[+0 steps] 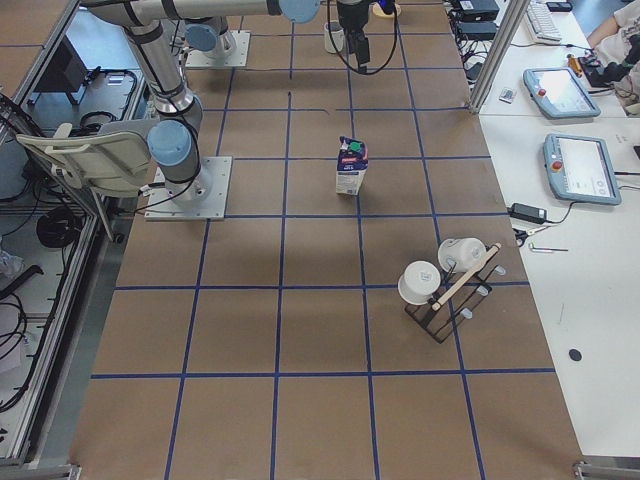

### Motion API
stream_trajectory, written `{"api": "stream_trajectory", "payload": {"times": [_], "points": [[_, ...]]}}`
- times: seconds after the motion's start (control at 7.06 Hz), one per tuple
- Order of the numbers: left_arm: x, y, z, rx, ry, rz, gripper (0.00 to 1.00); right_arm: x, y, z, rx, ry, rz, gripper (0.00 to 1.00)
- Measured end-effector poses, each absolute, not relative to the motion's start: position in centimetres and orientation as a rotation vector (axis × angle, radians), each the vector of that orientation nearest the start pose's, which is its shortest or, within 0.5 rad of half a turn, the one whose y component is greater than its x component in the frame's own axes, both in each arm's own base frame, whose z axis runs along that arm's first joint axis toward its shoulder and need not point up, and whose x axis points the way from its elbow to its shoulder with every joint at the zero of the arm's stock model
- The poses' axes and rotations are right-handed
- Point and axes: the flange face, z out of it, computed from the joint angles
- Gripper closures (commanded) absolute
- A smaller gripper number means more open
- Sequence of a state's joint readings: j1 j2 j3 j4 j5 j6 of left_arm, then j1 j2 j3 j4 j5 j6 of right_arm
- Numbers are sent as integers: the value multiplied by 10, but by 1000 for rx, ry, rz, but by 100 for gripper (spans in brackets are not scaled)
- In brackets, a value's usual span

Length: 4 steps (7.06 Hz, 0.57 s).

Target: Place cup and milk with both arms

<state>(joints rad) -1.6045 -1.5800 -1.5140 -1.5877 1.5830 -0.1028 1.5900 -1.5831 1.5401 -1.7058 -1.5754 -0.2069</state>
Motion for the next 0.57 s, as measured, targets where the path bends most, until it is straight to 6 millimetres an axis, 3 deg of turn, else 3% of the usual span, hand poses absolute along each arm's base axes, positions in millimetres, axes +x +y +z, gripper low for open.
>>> {"api": "stream_trajectory", "payload": {"times": [0.57], "points": [[-149, -494, 509, -108, 3128, -47, 0, 140, -500, 520, -342, 3131, -259, 0]]}}
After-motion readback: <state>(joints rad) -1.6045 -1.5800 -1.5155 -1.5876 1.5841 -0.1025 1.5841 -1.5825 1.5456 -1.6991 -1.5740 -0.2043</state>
